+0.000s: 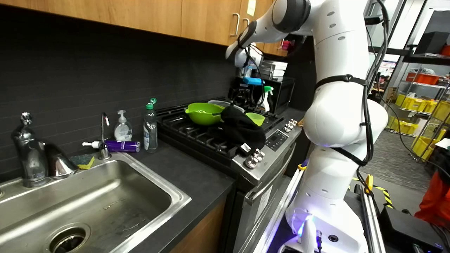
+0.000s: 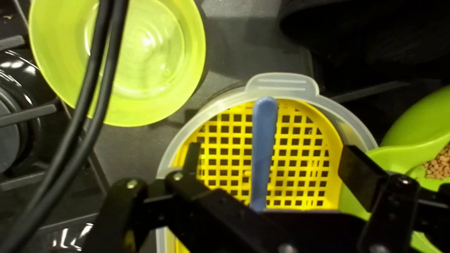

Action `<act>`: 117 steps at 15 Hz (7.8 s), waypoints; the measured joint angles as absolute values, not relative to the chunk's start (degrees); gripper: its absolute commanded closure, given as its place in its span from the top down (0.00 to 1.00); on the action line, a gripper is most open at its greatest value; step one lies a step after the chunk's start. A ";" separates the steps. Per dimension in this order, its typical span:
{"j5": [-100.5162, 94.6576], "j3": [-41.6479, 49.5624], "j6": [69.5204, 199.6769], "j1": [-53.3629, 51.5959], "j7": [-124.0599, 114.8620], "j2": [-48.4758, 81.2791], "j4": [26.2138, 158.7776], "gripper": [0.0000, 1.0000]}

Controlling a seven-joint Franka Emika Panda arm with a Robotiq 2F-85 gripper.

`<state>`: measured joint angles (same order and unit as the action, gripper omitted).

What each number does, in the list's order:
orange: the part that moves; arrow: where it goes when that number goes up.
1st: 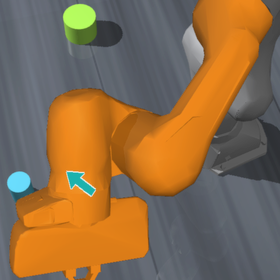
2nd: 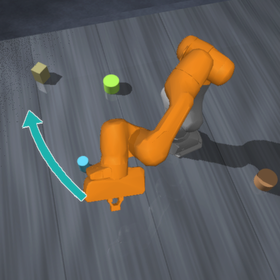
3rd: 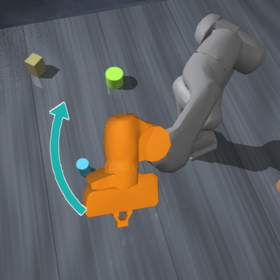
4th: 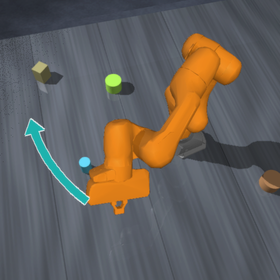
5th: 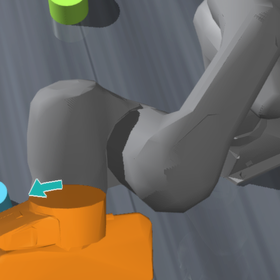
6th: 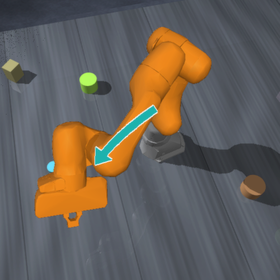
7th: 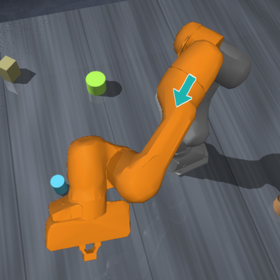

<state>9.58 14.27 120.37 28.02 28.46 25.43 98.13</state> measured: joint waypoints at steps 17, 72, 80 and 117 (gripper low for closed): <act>9.10 13.23 120.40 28.66 26.68 27.63 96.45 1.00; 9.09 12.66 115.96 30.24 23.13 38.83 82.79 1.00; 9.09 12.18 115.96 30.07 23.09 38.82 83.67 0.69; 9.09 12.12 116.08 30.06 23.06 37.65 83.58 0.05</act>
<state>9.09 12.12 116.08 30.06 23.06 37.65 83.58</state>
